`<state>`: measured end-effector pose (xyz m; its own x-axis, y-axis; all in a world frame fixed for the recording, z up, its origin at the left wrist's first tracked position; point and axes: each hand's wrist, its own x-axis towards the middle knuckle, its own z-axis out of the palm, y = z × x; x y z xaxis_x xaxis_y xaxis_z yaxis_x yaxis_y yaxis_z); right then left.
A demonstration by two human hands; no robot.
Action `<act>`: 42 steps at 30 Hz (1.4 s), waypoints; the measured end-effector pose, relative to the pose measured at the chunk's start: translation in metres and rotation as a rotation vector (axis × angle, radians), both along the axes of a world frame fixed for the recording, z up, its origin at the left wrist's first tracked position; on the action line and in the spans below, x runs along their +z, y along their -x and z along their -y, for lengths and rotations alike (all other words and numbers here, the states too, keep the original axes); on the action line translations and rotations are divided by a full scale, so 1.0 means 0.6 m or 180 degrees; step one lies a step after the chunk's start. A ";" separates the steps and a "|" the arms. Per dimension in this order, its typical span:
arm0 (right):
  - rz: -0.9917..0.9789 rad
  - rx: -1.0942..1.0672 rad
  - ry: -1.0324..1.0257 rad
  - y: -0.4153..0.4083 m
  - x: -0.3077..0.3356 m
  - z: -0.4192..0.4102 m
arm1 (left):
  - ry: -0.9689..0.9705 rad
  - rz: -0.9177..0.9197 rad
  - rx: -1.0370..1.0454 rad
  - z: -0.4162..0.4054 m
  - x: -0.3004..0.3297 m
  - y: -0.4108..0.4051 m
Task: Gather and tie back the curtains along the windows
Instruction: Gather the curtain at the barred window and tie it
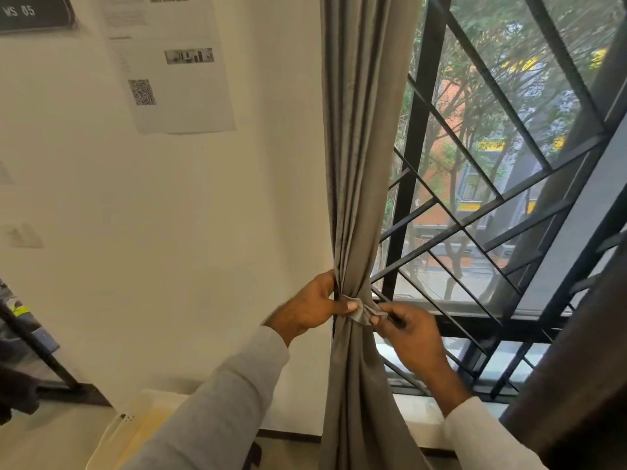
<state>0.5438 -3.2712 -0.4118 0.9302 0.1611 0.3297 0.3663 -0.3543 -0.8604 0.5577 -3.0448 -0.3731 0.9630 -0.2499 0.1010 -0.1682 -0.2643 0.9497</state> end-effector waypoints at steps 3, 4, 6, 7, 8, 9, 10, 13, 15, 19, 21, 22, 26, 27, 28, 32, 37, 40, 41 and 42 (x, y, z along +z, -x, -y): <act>0.0062 -0.0124 -0.0222 0.006 -0.005 0.001 | -0.0235 0.0590 0.0794 0.014 -0.004 0.017; 0.0015 -0.0249 -0.0267 0.005 -0.007 0.001 | -0.0436 0.0961 0.1215 0.021 -0.009 0.030; -0.0109 -0.0488 -0.0341 0.003 -0.008 0.005 | -0.0971 0.1952 0.1560 0.035 -0.017 0.063; -0.0163 -0.0529 -0.0380 0.003 -0.007 0.007 | -0.1349 0.2553 0.1363 0.039 -0.021 0.075; -0.0218 -0.0483 -0.0387 0.003 -0.007 0.010 | -0.1815 0.3062 0.1040 0.043 -0.026 0.082; -0.0250 -0.0370 -0.0346 0.003 -0.006 0.013 | -0.2256 0.3385 0.0748 0.046 -0.030 0.082; -0.0249 -0.0218 -0.0273 0.004 -0.003 0.017 | -0.2536 0.3465 0.0557 0.048 -0.031 0.076; -0.0233 0.0240 -0.0197 0.007 0.006 0.025 | -0.2820 0.3360 0.0489 0.045 -0.026 0.047; -0.0302 0.0484 -0.0405 0.007 0.012 0.029 | -0.3018 0.3397 0.0339 0.040 -0.029 0.033; -0.0419 0.1130 -0.0529 0.003 0.020 0.042 | -0.2507 0.3273 0.0408 0.033 -0.025 0.030; -0.0562 0.1466 -0.0506 0.000 0.028 0.053 | -0.2234 0.3129 0.0412 0.027 -0.019 0.027; -0.0668 0.1585 -0.0456 -0.002 0.035 0.058 | -0.2101 0.2996 0.0388 0.023 -0.018 0.026; -0.0875 0.2031 -0.0021 -0.020 0.057 0.072 | -0.1580 0.2288 0.0407 0.011 -0.015 0.022; -0.0845 0.2104 -0.0012 -0.025 0.063 0.072 | -0.1433 0.2144 0.0423 0.009 -0.011 0.020; -0.0783 0.2144 -0.0052 -0.028 0.069 0.071 | -0.1268 0.2037 0.0432 0.009 -0.006 0.019; -0.0176 0.1825 -0.0099 -0.032 0.083 0.048 | -0.0449 0.1642 0.0373 0.014 0.019 0.015; 0.0180 0.0649 -0.1163 -0.025 0.059 -0.017 | 0.0053 0.1302 0.0260 0.037 0.037 0.011; 0.0113 0.0267 -0.1365 -0.019 0.042 -0.032 | 0.0198 0.1225 0.0518 0.051 0.036 0.009; 0.0081 0.0210 -0.1387 -0.018 0.040 -0.032 | 0.0204 0.1215 0.0628 0.054 0.034 0.009; 0.0090 0.0208 -0.1376 -0.019 0.038 -0.029 | 0.0196 0.1197 0.0727 0.056 0.033 0.007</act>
<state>0.5549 -3.2538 -0.3891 0.9122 0.0609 0.4051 0.4017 0.0608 -0.9138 0.5535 -3.0785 -0.3535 0.8863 -0.0177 0.4628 -0.4487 -0.2797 0.8488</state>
